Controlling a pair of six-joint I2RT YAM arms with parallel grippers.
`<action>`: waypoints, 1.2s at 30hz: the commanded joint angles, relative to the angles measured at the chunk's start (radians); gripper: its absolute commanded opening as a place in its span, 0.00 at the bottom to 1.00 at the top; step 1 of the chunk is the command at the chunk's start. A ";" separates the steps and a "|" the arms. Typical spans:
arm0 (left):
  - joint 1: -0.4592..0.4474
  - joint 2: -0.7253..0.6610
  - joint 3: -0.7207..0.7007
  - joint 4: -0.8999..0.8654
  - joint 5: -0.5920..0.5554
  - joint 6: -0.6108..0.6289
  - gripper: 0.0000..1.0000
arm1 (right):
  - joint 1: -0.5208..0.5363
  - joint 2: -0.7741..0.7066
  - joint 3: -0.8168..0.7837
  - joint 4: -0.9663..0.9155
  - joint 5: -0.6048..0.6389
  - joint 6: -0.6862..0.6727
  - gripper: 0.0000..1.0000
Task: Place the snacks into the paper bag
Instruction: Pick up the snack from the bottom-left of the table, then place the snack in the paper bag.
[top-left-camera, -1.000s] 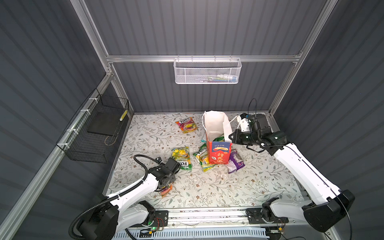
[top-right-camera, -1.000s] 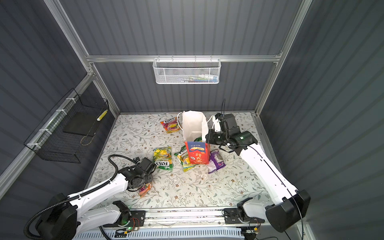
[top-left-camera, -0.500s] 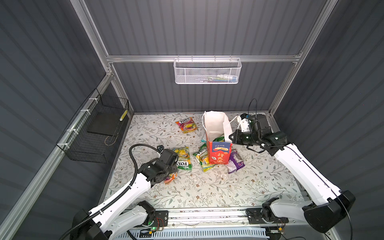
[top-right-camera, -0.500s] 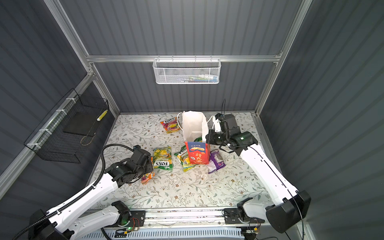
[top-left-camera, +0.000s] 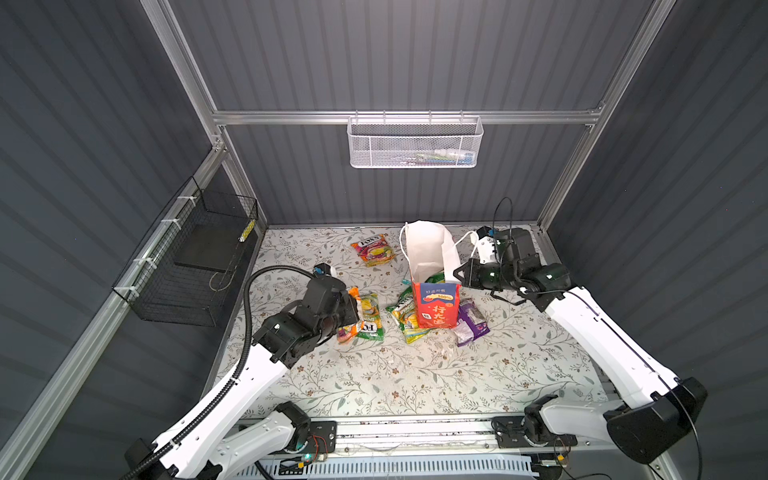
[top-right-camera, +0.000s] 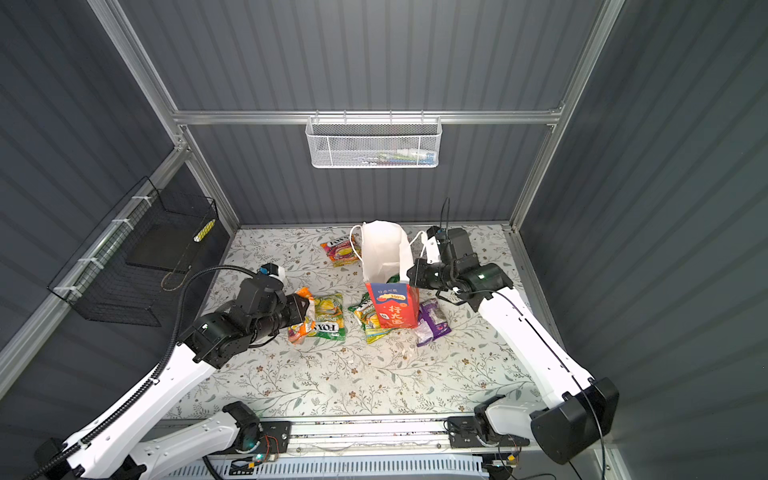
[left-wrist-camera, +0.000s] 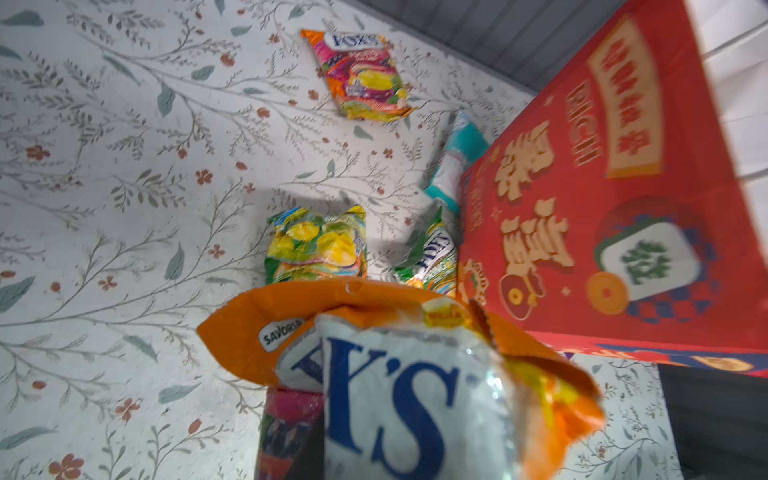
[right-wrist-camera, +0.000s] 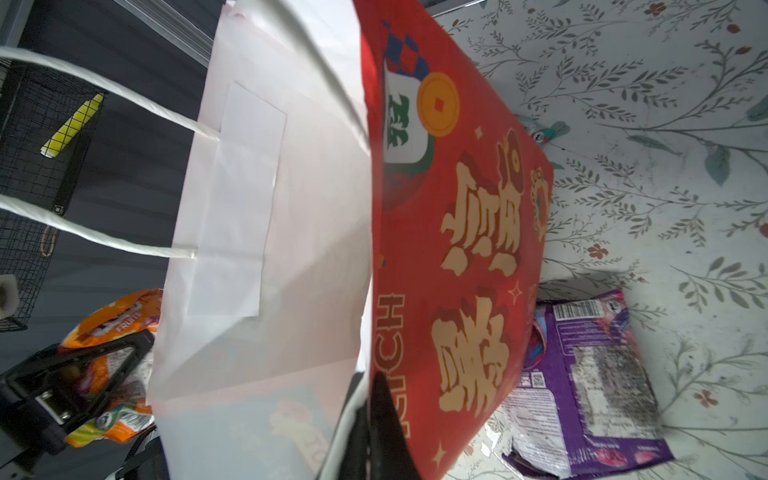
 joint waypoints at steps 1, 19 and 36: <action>0.004 0.036 0.087 0.024 0.049 0.068 0.30 | 0.001 0.020 -0.001 -0.031 -0.027 0.005 0.00; 0.003 0.380 0.677 0.168 0.424 0.172 0.29 | 0.002 -0.048 -0.021 -0.083 0.071 0.033 0.00; -0.111 0.663 0.915 0.283 0.530 0.099 0.27 | 0.001 0.058 0.045 -0.054 0.016 0.018 0.00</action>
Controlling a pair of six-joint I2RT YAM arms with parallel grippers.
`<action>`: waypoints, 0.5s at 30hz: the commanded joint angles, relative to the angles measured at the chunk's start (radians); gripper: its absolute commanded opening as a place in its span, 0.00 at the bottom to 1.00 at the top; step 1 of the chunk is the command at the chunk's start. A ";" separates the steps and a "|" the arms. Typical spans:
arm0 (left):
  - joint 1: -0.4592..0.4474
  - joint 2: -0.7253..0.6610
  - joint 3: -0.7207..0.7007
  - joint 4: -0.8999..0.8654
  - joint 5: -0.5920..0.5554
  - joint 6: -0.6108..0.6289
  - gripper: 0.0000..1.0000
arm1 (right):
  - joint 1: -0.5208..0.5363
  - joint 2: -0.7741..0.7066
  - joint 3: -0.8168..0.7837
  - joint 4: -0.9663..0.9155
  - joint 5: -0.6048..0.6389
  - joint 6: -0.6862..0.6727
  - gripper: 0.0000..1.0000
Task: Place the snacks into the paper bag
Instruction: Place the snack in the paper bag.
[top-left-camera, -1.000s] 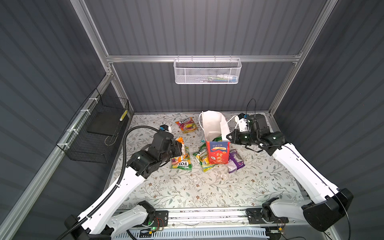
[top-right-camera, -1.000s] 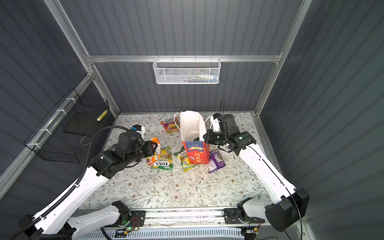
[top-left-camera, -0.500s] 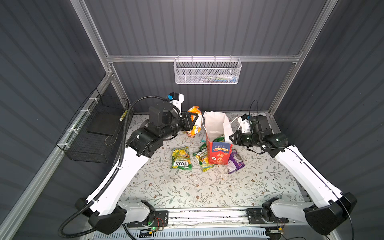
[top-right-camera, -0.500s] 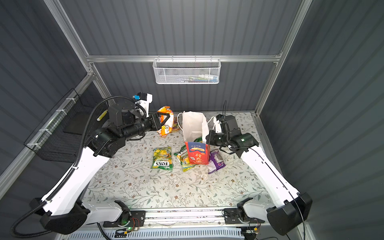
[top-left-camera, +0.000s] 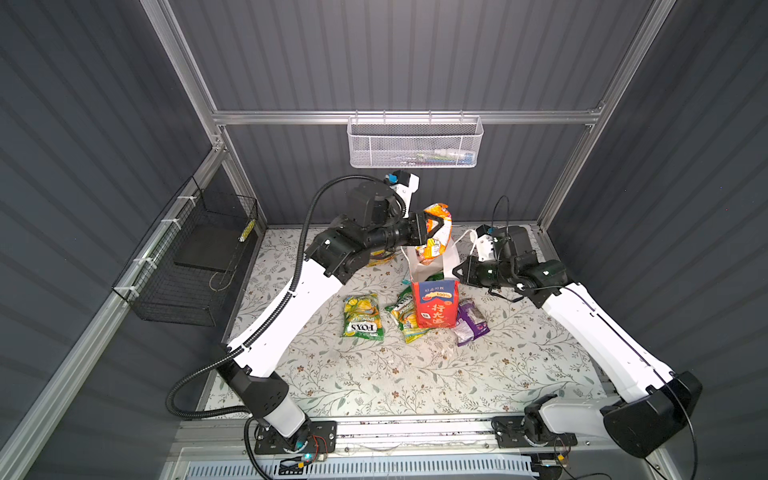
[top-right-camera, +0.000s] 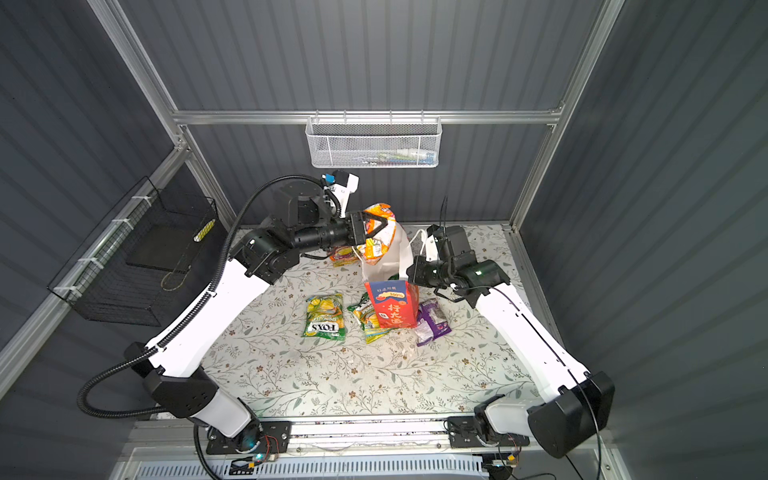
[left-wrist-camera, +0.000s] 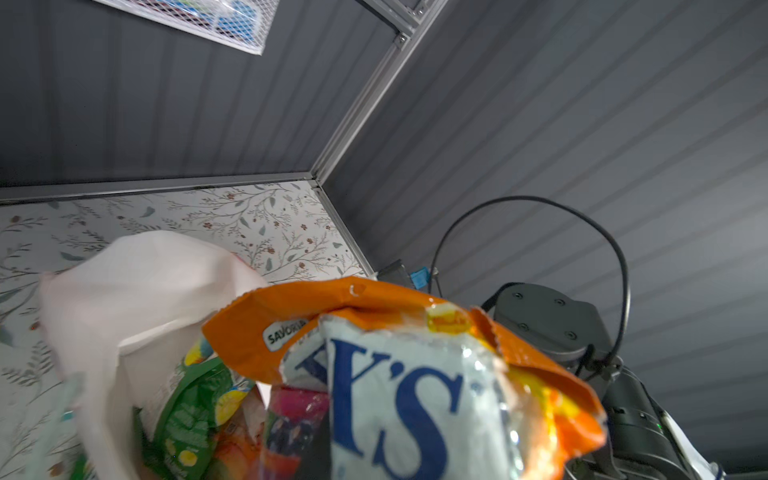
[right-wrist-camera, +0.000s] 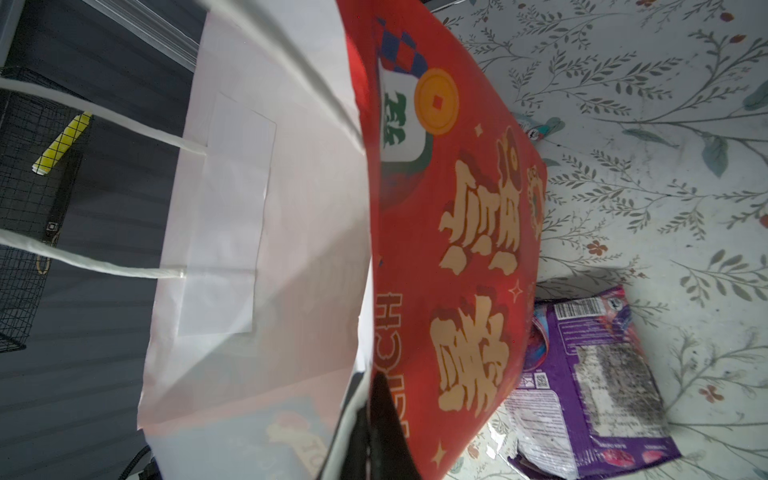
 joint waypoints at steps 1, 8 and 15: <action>-0.014 0.024 0.019 0.078 0.022 -0.024 0.27 | 0.002 0.023 0.016 -0.048 -0.001 -0.014 0.00; -0.014 0.104 -0.047 0.099 -0.076 0.009 0.27 | 0.001 -0.019 0.003 -0.077 0.021 0.003 0.00; -0.013 0.182 -0.049 0.049 -0.203 0.026 0.26 | 0.002 -0.081 -0.038 -0.081 0.051 0.018 0.00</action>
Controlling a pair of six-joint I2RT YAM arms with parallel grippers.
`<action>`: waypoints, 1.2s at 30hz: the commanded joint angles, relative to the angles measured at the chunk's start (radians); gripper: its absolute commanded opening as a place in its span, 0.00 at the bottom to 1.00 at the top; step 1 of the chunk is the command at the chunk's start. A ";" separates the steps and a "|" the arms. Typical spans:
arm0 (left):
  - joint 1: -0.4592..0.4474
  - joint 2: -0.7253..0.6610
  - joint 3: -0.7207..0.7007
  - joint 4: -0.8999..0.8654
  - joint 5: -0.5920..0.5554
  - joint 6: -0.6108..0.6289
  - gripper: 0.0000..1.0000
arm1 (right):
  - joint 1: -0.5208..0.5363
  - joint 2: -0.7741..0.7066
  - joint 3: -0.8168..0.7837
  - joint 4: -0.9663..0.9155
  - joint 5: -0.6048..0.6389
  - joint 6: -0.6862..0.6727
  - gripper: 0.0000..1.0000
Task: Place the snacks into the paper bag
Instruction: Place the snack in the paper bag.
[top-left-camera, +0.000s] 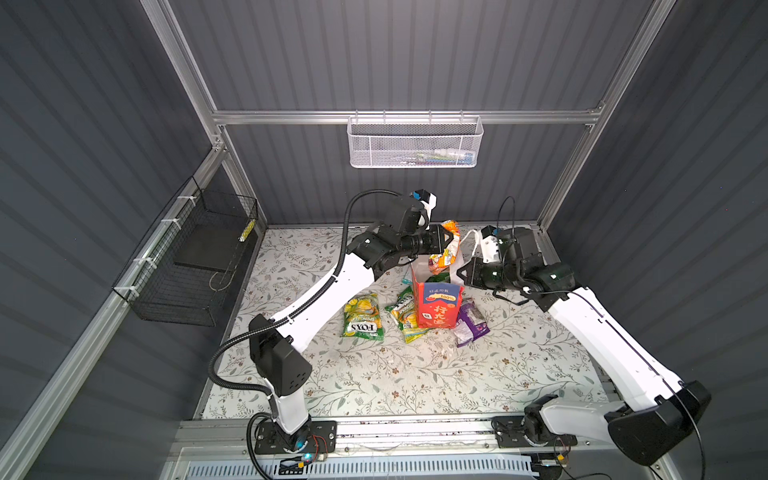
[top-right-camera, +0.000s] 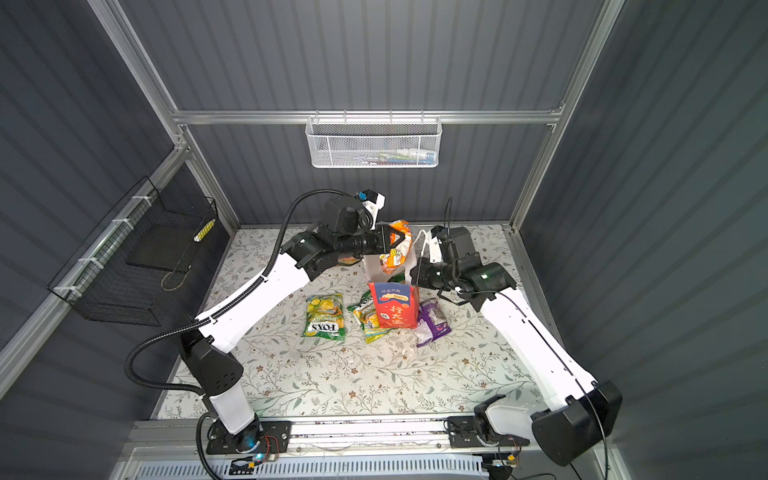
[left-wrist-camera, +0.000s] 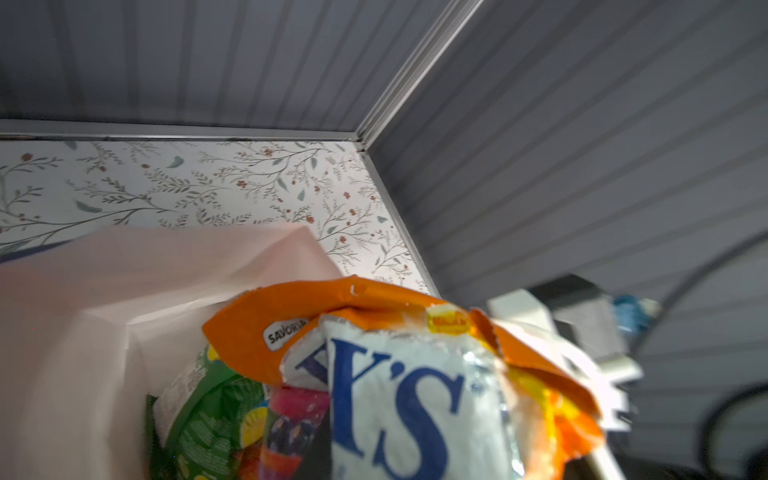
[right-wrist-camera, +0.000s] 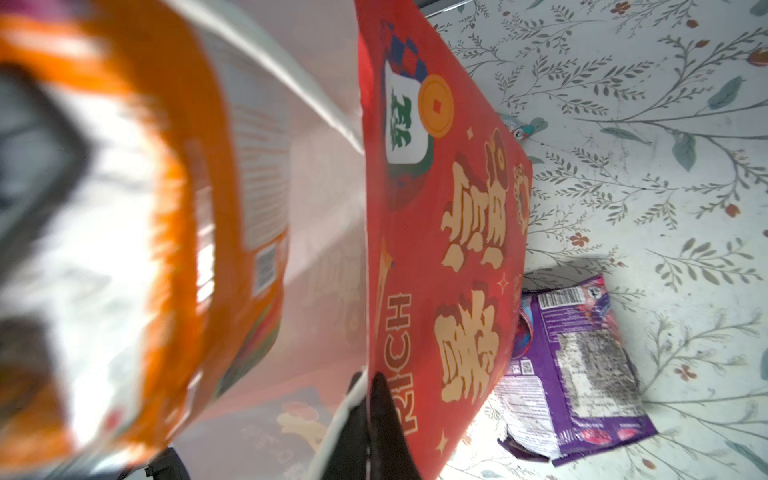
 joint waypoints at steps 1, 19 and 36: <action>0.006 0.010 0.000 -0.006 -0.073 0.026 0.27 | 0.002 -0.019 -0.019 -0.039 0.020 0.009 0.00; -0.003 0.012 -0.048 -0.041 0.012 0.031 0.66 | -0.003 -0.067 -0.097 0.039 0.081 0.017 0.00; -0.007 -0.174 -0.029 0.079 0.221 0.104 1.00 | -0.006 -0.083 -0.064 -0.027 0.114 0.030 0.00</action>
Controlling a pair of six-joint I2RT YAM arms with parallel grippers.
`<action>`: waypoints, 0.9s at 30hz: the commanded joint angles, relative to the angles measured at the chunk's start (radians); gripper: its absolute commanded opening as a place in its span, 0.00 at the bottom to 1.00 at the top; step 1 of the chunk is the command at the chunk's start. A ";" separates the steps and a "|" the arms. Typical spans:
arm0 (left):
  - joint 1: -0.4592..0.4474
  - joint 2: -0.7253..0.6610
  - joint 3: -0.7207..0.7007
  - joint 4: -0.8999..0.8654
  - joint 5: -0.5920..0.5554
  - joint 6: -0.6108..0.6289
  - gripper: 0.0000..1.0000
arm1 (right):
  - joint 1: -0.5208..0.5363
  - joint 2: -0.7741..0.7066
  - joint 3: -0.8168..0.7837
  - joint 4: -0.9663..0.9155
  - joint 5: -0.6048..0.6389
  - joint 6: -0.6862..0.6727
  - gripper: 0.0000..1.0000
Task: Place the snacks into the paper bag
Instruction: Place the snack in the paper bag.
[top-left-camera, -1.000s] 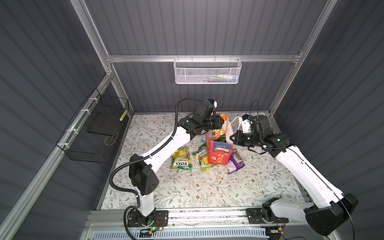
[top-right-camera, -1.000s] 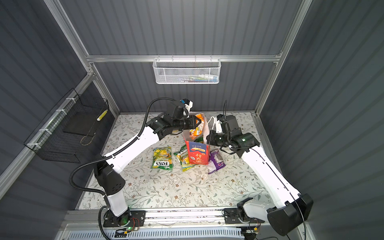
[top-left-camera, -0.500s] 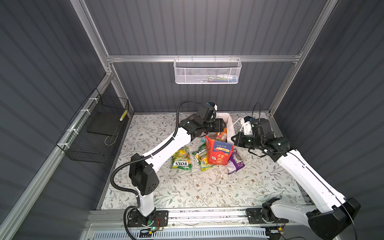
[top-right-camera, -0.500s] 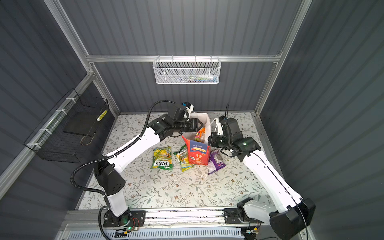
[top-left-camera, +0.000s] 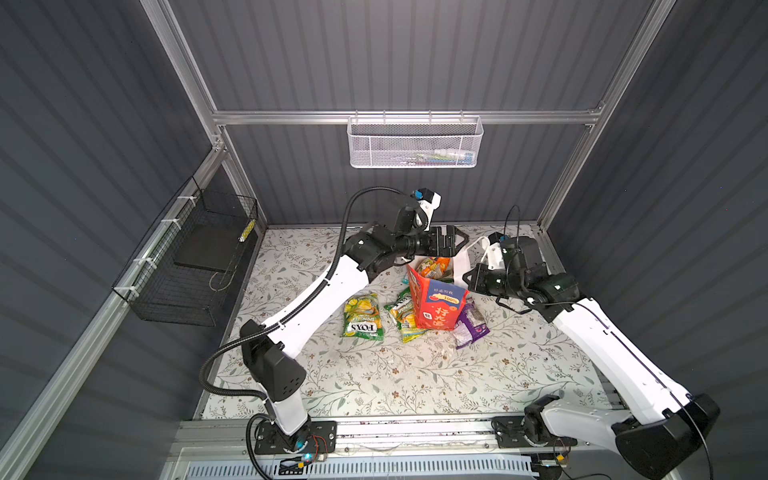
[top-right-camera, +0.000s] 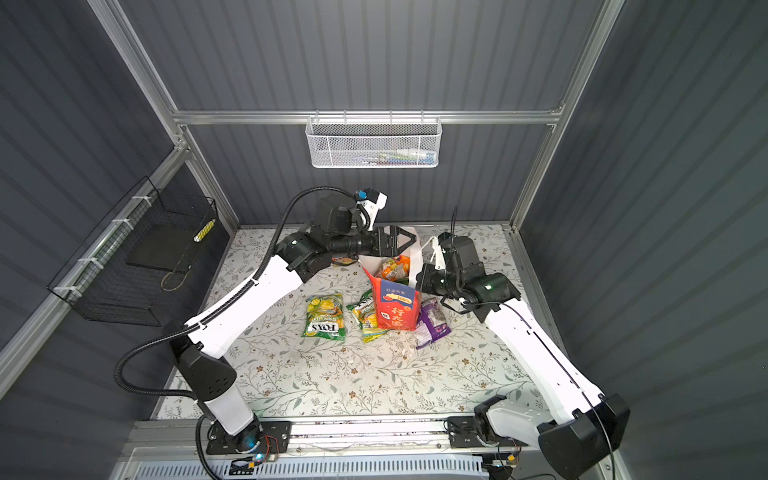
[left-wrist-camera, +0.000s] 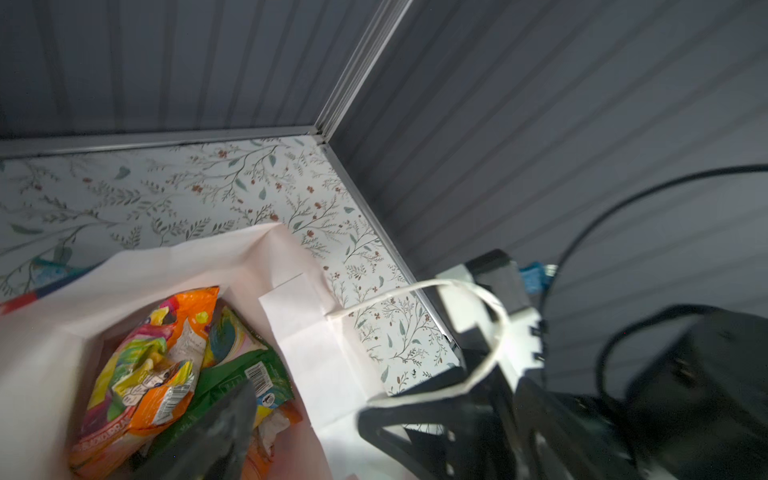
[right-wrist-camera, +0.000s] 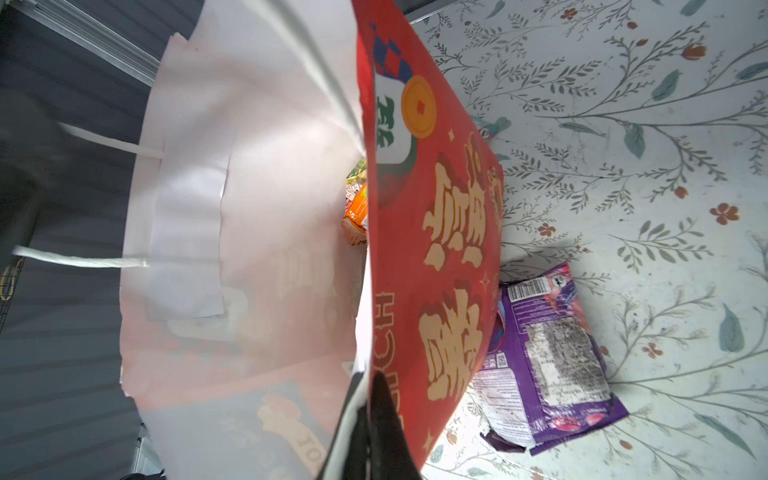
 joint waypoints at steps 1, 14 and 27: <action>-0.005 -0.084 -0.015 0.050 0.058 0.044 1.00 | -0.004 -0.025 0.017 -0.068 0.041 0.002 0.00; -0.002 -0.499 -0.380 -0.029 -0.261 0.063 1.00 | -0.028 -0.033 -0.034 0.000 -0.018 -0.010 0.00; 0.108 -0.607 -0.815 -0.259 -0.591 -0.078 1.00 | -0.031 0.018 -0.016 0.038 -0.086 -0.038 0.00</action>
